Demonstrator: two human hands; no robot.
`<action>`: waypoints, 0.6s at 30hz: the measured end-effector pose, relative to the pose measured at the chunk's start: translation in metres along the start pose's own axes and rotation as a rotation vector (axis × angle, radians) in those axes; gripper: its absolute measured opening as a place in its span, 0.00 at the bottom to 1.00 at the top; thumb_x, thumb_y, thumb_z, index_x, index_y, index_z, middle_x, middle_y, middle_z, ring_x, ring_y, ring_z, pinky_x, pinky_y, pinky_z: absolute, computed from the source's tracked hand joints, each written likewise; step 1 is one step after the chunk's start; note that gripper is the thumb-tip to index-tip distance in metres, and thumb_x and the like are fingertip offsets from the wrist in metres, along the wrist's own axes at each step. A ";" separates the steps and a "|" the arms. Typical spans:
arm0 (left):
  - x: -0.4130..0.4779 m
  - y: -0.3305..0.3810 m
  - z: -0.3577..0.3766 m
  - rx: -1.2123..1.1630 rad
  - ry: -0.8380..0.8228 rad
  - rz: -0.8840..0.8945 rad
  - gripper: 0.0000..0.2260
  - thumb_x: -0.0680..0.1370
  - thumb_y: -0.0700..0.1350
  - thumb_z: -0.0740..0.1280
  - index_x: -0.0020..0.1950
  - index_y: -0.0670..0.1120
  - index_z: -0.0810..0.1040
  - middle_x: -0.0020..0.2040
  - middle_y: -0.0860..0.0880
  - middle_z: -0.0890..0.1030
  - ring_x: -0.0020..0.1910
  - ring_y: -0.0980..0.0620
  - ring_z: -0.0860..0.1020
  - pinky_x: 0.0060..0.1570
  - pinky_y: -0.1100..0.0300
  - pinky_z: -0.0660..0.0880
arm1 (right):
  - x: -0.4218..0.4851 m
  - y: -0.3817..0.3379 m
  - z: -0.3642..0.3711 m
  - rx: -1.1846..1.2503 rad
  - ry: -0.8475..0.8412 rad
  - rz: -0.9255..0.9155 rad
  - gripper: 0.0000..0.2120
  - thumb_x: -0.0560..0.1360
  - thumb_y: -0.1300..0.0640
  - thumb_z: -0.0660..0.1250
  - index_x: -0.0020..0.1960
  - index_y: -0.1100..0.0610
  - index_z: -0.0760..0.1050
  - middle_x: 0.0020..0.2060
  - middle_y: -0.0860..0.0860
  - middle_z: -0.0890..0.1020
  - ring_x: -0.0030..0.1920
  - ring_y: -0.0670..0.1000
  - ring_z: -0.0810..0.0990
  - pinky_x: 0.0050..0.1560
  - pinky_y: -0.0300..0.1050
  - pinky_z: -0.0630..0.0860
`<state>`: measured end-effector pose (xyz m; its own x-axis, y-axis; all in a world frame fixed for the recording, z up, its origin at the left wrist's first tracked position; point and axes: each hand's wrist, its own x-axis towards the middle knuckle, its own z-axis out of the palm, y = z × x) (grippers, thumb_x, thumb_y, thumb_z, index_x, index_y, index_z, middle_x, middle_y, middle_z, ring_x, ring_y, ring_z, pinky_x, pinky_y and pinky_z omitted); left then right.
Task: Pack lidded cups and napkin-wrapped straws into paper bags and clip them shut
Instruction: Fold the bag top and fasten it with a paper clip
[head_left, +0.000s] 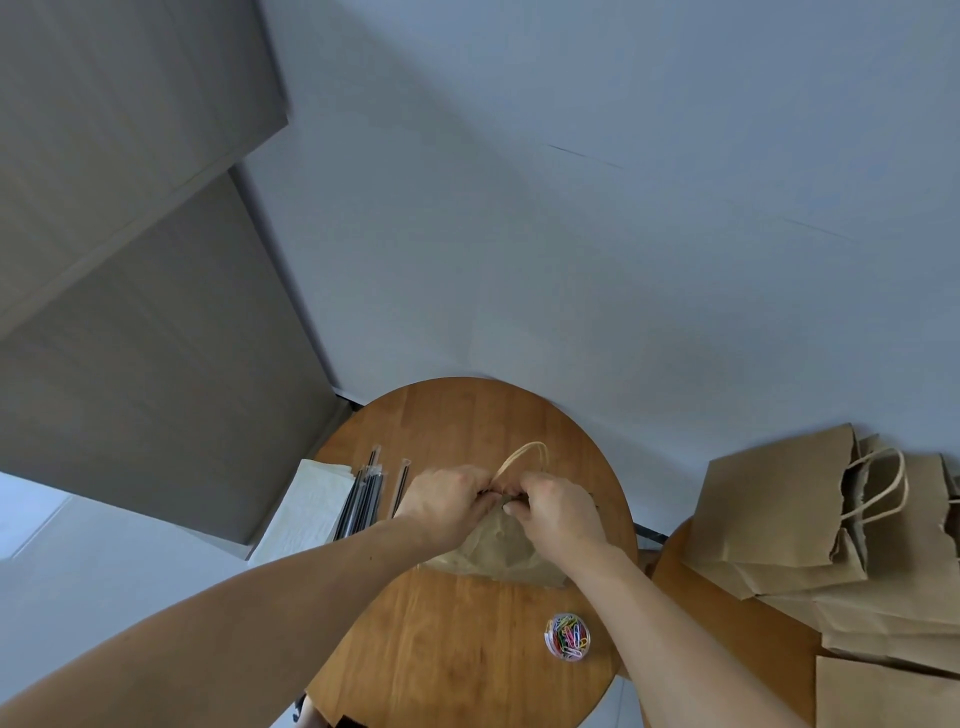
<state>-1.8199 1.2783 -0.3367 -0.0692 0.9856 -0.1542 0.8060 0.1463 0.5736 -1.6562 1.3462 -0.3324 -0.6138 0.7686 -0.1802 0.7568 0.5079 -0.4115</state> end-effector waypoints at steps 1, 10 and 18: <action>0.000 0.000 0.000 -0.002 0.001 -0.001 0.07 0.81 0.50 0.63 0.49 0.51 0.80 0.43 0.55 0.81 0.42 0.51 0.79 0.41 0.59 0.72 | 0.001 0.000 -0.001 -0.005 -0.008 -0.003 0.07 0.78 0.50 0.67 0.53 0.52 0.79 0.47 0.49 0.83 0.46 0.51 0.80 0.42 0.43 0.73; 0.000 -0.013 -0.024 -0.079 -0.128 -0.061 0.15 0.74 0.52 0.68 0.61 0.57 0.76 0.52 0.58 0.81 0.50 0.57 0.79 0.49 0.57 0.78 | -0.028 0.013 -0.021 0.216 0.414 -0.357 0.04 0.76 0.56 0.69 0.48 0.56 0.82 0.42 0.45 0.83 0.38 0.41 0.80 0.35 0.37 0.78; -0.021 -0.066 -0.025 -0.058 -0.189 -0.234 0.28 0.71 0.51 0.73 0.70 0.58 0.70 0.62 0.59 0.75 0.56 0.61 0.75 0.53 0.65 0.73 | -0.052 0.076 -0.018 0.151 0.009 0.079 0.33 0.71 0.38 0.71 0.72 0.40 0.62 0.62 0.33 0.64 0.45 0.36 0.74 0.49 0.37 0.78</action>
<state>-1.8864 1.2501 -0.3514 -0.1343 0.8921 -0.4314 0.7455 0.3778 0.5491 -1.5633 1.3519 -0.3381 -0.5511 0.8076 -0.2097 0.7598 0.3819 -0.5262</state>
